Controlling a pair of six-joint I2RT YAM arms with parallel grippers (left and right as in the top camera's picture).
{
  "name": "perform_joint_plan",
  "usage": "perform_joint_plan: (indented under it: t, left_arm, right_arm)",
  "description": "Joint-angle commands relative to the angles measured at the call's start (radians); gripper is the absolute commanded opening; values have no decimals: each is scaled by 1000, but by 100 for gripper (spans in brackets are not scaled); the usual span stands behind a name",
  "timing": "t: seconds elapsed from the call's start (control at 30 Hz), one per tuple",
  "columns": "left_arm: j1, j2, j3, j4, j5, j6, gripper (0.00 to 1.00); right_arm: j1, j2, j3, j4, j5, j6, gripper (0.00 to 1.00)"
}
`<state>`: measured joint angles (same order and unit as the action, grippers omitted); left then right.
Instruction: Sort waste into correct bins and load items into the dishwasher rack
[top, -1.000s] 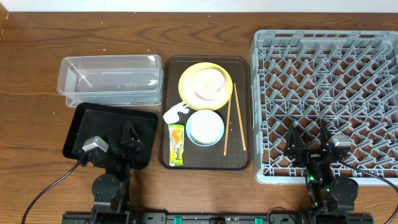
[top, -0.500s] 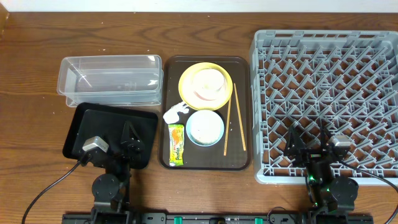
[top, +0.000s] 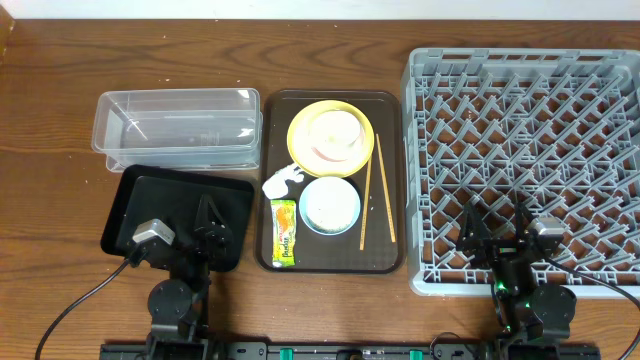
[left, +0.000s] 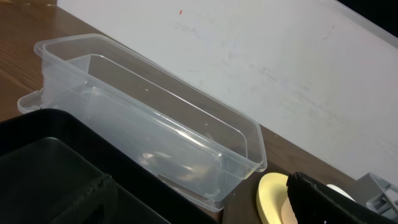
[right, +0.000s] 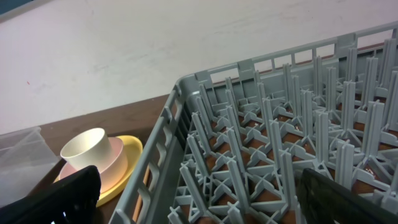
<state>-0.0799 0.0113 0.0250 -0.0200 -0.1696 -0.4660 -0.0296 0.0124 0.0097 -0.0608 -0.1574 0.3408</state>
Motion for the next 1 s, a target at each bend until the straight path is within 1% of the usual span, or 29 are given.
perform_joint_plan:
  t: [0.0,0.4,0.5,0.6,0.67,0.8,0.9,0.97]
  left_arm:
    - [5,1,-21,-36,1,22,90]
    - [5,1,-21,-36,10,19,90]
    - [5,1,-20,-26,84,19,90]
    - [5,1,-2,-41,209,19,90]
    - [5,2,22,-76,261,19,90]
    - [5,21,113,-193,294,19,90]
    - [5,66,226,-284,339,20,90]
    - [5,128,328,-360,365,26,90]
  right_arm:
    - [1,-7,-4,0,-3,10,99]
    - [1,-7,-4,0,-3,10,99]
    - [1,-7,-4,0,-4,10,99]
    - [1,-7,-4,0,-4,10,99]
    - [1,-7,-4,0,-3,10,99]
    - [1,-7,-4,0,-3,10,99]
    - [1,-7,-4,0,-3,10,99]
    - [1,-7,-4,0,-3,10,99]
